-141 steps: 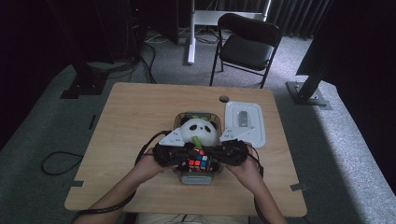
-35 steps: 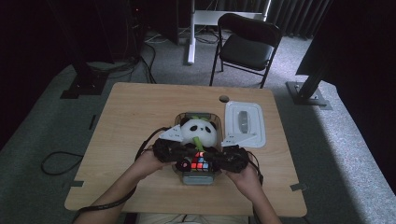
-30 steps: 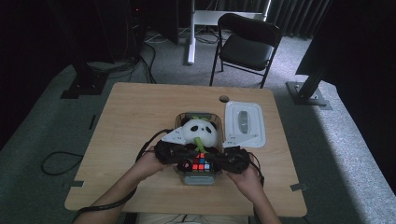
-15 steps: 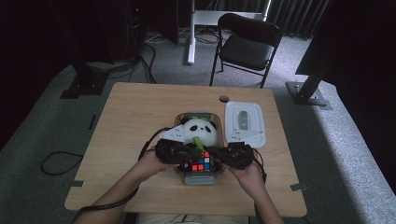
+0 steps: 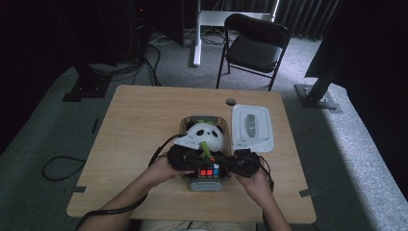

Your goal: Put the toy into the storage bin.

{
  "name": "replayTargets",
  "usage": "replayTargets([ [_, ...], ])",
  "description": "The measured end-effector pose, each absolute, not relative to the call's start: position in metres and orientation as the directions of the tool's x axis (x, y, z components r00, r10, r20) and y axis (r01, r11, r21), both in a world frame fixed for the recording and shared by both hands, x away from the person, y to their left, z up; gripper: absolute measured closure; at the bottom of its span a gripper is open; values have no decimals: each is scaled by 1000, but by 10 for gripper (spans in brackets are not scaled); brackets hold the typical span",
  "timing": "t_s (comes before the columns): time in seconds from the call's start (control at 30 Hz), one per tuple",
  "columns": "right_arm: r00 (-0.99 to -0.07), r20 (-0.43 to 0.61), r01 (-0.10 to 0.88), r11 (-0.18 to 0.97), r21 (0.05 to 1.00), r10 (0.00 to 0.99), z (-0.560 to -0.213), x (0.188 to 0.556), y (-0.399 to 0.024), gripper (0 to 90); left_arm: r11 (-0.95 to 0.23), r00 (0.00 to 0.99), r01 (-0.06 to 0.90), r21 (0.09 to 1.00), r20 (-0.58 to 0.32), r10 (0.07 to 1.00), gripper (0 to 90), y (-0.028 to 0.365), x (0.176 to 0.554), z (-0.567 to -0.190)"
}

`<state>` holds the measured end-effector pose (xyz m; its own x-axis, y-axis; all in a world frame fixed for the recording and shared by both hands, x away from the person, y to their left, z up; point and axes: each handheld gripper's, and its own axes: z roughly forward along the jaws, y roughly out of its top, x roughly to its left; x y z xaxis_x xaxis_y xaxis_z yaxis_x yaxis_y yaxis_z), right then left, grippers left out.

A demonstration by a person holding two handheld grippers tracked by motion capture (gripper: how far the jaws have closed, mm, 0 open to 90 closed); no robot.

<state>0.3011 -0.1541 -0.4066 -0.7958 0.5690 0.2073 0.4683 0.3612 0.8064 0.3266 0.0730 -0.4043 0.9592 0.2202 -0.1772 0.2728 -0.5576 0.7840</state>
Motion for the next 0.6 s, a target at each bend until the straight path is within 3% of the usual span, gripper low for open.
replayTargets([
  [0.27,-796,221,486,377,788,564,-414,303,-150,900,-622,968,231,748,-115,221,900,69,323,-406],
  [0.47,-800,214,466,355,811,560,-403,299,-153,900,-566,971,235,790,-161,179,900,81,325,-398],
  [0.6,-793,217,466,339,817,569,-396,299,-159,900,-542,965,247,803,-156,209,865,90,325,-395],
])
